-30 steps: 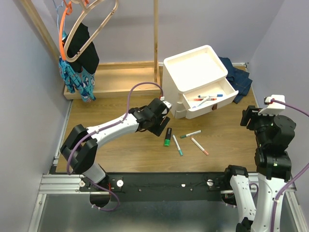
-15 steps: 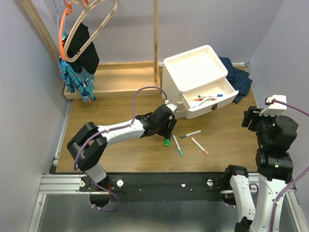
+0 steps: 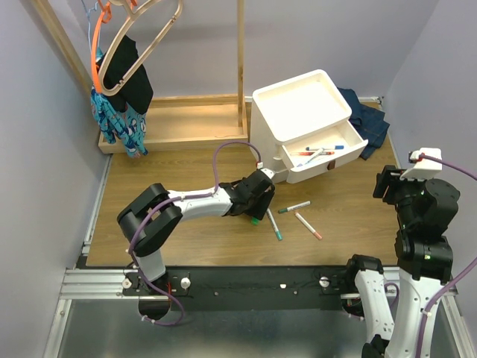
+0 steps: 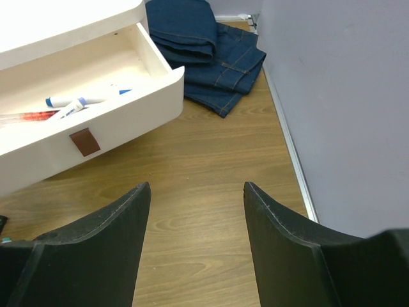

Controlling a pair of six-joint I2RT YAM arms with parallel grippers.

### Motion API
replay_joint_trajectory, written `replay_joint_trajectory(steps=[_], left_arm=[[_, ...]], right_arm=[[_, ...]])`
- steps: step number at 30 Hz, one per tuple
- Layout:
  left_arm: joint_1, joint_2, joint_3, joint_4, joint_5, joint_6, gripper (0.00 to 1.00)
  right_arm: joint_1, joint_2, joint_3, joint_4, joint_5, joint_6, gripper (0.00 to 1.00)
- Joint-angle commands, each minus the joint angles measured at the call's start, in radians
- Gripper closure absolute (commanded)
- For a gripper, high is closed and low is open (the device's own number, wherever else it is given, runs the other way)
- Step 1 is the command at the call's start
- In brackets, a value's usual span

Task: Sort the stationery into containers
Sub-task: Pick up the pen from the center of the board.

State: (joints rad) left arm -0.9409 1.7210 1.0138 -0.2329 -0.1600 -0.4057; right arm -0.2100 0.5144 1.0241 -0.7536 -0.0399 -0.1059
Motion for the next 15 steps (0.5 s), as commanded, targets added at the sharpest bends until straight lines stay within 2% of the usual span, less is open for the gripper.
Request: replay_joint_trajectory(steps=[1,7,9,13,15], left_arm=[[-0.001,0.048,-0.012,0.014,-0.026,-0.030,0.27],[-0.018,0.081,-0.024,0.021,-0.016,-0.044,0.33],[-0.021,0.080,-0.047,0.023,-0.003,-0.054,0.44],[-0.024,0.043,-0.078,0.024,0.025,-0.056,0.53],[-0.024,0.029,-0.087,0.030,0.036,-0.048,0.61]], right_arm=[[-0.006,-0.014,0.013,-0.015,-0.014,-0.002,0.32],[-0.006,-0.033,0.001,-0.024,-0.014,0.002,0.32],[-0.006,-0.036,0.004,-0.027,-0.012,0.003,0.32],[-0.002,-0.033,0.004,-0.027,-0.011,0.006,0.32],[0.003,-0.031,0.004,-0.021,-0.017,0.011,0.32]])
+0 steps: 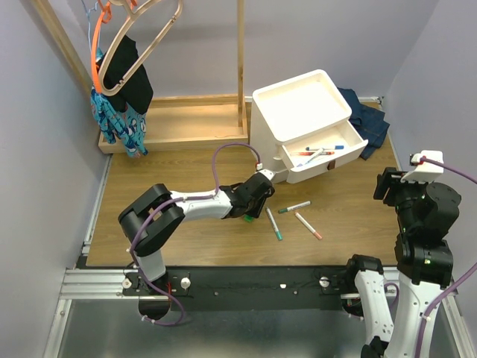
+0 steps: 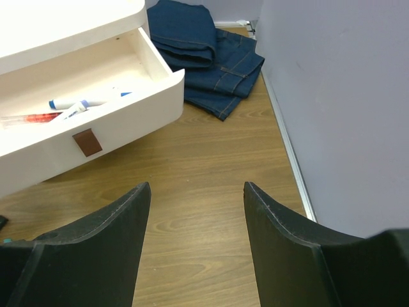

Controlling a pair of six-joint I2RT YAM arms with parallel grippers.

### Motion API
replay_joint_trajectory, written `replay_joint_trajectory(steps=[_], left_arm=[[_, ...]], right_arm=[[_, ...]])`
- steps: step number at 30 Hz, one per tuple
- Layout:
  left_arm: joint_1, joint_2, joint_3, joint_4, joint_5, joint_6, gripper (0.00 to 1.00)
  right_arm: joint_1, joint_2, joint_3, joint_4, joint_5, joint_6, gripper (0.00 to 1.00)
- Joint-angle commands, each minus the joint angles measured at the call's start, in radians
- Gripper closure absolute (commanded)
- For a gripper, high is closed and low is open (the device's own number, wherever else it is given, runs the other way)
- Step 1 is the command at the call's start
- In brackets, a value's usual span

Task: Sort the stationery into containers
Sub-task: Pick up the pen from the center of the board.

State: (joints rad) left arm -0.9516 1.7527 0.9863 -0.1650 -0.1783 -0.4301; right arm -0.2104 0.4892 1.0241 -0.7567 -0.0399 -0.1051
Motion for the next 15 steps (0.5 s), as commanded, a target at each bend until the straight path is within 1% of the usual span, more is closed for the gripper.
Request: replay_joint_trajectory(steps=[1,5,9,10,12,13,14,15], left_arm=[[-0.012,-0.016,-0.060,-0.036,0.068,-0.022,0.62],[-0.013,-0.079,-0.045,-0.060,0.132,0.014,0.68],[-0.013,-0.177,-0.006,-0.113,0.209,0.114,0.70],[-0.012,-0.235,0.005,-0.129,0.229,0.187,0.70],[-0.010,-0.306,0.025,-0.209,0.295,0.244,0.71],[-0.009,-0.374,0.032,-0.238,0.319,0.276,0.71],[-0.009,-0.406,0.066,-0.307,0.350,0.339,0.72],[-0.010,-0.430,0.090,-0.342,0.394,0.371,0.72]], right_arm=[[0.005,-0.003,0.002,-0.007,-0.020,0.010,0.32],[0.012,0.008,0.008,0.020,-0.032,0.010,0.32],[0.016,0.012,0.005,0.031,-0.037,0.012,0.32],[0.016,0.011,0.002,0.034,-0.041,0.012,0.32],[0.016,0.006,-0.005,0.042,-0.052,0.021,0.32],[0.016,0.002,-0.012,0.049,-0.060,0.021,0.32],[0.016,-0.001,-0.015,0.053,-0.066,0.021,0.32],[0.016,-0.006,-0.027,0.057,-0.080,0.021,0.32]])
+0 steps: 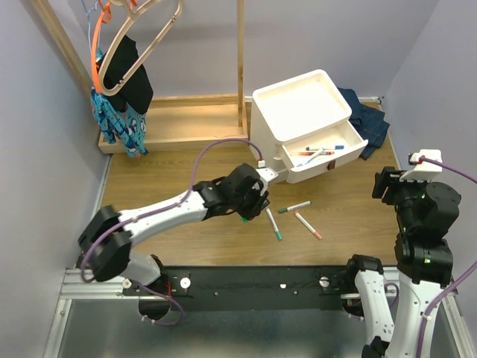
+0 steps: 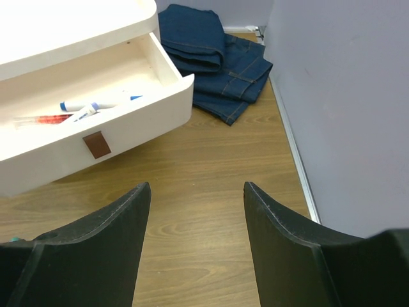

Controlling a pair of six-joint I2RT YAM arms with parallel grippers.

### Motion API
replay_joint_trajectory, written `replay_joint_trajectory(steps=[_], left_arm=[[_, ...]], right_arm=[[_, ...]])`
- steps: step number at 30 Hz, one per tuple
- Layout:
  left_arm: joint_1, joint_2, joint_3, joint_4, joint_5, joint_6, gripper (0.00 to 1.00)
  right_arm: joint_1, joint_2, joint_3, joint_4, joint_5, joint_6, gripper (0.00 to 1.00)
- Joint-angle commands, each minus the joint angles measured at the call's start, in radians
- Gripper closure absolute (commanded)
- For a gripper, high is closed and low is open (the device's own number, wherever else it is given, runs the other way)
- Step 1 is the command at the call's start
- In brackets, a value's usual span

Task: Sort the stationery into containers
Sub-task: Pick up the pen from the center of the board, then place the pen in the drawer, then pick up the pen from the center of the board.

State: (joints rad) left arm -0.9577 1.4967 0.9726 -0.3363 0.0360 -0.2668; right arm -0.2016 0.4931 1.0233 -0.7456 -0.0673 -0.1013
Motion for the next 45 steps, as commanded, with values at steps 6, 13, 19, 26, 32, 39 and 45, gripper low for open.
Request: replay_joint_trajectory(steps=[6,13,19,26,32,39,45], left_arm=[[-0.004,-0.158,0.412,-0.215,0.225,0.400,0.73],[-0.004,0.176,0.802,-0.130,0.193,0.468,0.73],[-0.004,0.367,1.012,-0.142,0.191,0.482,0.72],[-0.001,0.461,1.089,-0.090,0.111,0.489,0.57],[-0.022,0.427,1.089,-0.073,0.044,0.528,0.34],[-0.052,0.134,0.764,-0.055,-0.235,0.329,0.30],[-0.058,-0.018,0.409,-0.240,-0.269,0.016,0.32]], right_arm=[[0.007,-0.007,-0.060,0.112,-0.049,0.023,0.32],[0.007,0.012,-0.058,0.153,-0.043,0.058,0.32],[0.007,-0.008,-0.058,0.146,-0.009,0.058,0.32],[0.007,-0.028,-0.060,0.117,0.018,0.066,0.32],[0.007,-0.036,-0.069,0.107,0.012,0.064,0.32],[0.007,-0.039,-0.091,0.109,0.000,0.066,0.32],[0.008,-0.030,-0.104,0.123,-0.023,0.061,0.32]])
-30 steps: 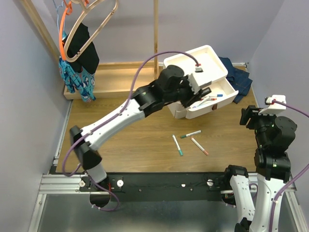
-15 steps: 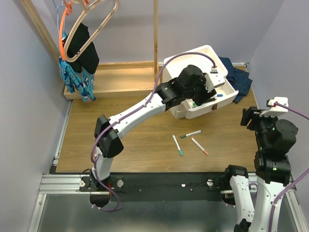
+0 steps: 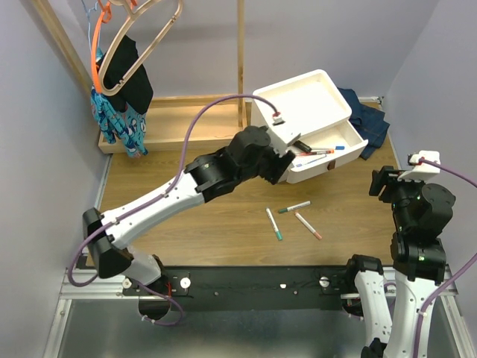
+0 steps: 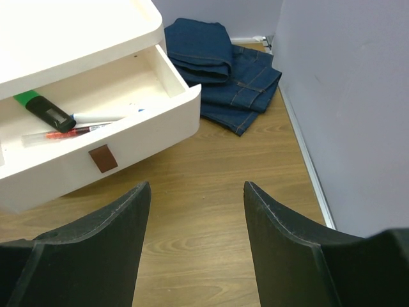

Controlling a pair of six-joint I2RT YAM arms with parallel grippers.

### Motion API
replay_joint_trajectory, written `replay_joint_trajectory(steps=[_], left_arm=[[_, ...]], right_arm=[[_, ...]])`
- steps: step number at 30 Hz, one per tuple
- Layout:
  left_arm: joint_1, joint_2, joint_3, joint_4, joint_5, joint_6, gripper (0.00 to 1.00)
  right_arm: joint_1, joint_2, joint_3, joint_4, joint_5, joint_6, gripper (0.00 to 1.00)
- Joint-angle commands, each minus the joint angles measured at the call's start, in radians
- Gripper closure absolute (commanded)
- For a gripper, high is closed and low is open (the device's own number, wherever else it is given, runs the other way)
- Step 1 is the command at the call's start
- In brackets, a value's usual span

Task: Sort the stationery into containers
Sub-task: Pick up the pen from the center of the board.

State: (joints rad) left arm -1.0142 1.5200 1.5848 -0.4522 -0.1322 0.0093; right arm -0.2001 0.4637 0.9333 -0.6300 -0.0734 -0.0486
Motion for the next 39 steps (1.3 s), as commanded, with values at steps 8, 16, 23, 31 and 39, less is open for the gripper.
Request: replay_joint_trajectory(steps=[8,16,23,31,39], left_arm=[[-0.006,0.080,-0.302,-0.137,-0.161,-0.517,0.42],[0.043,0.189,-0.345,-0.154,-0.146,-0.652,0.46],[0.036,0.192,-0.447,-0.030,-0.006,-0.648,0.46],[-0.049,0.080,-0.606,0.116,0.080,-0.528,0.46],[-0.046,-0.067,-0.495,-0.067,0.516,0.393,0.44]], right_arm=[[0.011,0.032,0.012,-0.023,-0.037,-0.007,0.32],[0.024,0.059,0.047,-0.056,-0.031,-0.028,0.32],[0.025,0.079,0.047,-0.048,-0.022,-0.034,0.32],[0.025,0.078,0.055,-0.051,-0.022,-0.034,0.32],[0.025,0.038,0.042,-0.048,-0.091,-0.057,0.32]])
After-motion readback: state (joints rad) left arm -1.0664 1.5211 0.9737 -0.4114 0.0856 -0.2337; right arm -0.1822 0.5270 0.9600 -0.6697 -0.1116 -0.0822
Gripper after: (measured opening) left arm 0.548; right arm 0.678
